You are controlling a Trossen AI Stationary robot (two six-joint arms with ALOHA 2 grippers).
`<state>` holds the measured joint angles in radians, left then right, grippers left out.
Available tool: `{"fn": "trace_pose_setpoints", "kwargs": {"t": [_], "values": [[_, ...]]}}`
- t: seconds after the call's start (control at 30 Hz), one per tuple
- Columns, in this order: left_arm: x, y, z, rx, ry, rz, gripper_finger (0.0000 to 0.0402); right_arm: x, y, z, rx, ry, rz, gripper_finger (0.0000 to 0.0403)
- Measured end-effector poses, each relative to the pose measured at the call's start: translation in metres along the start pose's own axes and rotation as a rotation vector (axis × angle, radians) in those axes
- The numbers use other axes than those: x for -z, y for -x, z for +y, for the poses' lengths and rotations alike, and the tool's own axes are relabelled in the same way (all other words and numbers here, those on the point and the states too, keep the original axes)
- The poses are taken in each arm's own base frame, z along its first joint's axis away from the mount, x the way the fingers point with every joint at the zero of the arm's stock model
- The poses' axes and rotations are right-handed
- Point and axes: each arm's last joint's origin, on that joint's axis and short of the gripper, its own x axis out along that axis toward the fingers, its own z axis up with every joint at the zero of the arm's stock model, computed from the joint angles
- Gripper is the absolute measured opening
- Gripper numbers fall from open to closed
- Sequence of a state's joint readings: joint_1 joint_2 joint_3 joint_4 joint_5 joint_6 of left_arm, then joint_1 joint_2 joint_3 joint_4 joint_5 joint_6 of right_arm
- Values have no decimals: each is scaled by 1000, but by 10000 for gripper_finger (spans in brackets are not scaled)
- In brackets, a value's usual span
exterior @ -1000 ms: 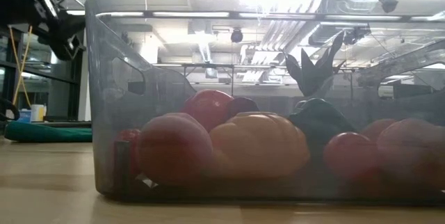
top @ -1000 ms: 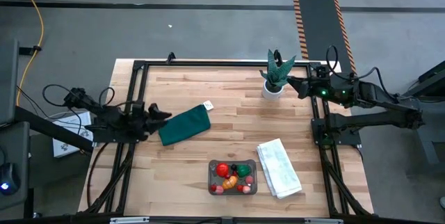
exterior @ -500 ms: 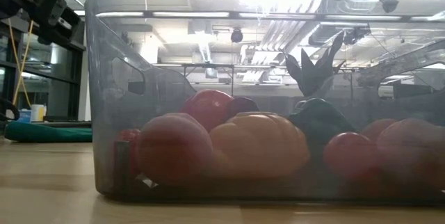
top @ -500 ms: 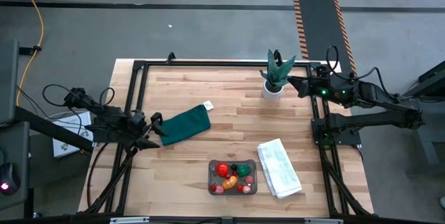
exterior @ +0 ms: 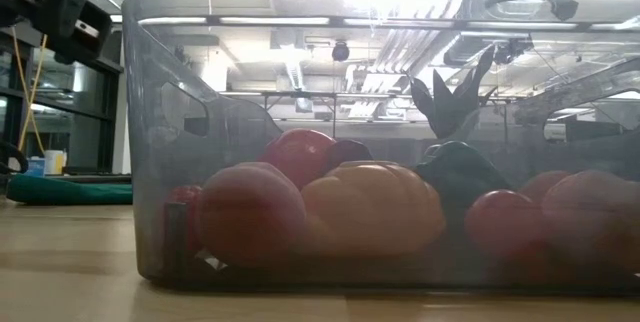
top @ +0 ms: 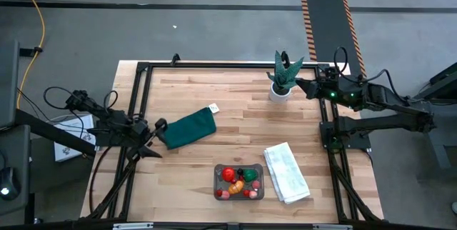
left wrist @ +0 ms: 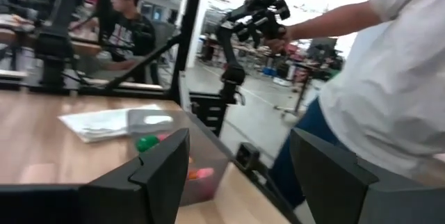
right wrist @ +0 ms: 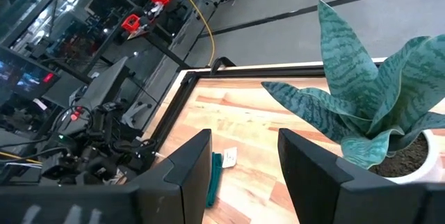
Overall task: Pick and placing Produce into tupperware
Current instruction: Return to Home Position
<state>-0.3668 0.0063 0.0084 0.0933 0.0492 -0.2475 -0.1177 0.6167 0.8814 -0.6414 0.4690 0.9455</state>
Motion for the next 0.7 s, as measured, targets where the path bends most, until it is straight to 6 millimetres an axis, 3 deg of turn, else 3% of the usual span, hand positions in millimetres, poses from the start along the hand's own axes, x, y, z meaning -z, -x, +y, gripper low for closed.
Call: {"fn": "trace_pose_setpoints", "kwargs": {"t": [0.7], "values": [[9, 0, 1, -37, -109, 90, 237, 1, 1, -2, 10, 13, 21, 156]]}}
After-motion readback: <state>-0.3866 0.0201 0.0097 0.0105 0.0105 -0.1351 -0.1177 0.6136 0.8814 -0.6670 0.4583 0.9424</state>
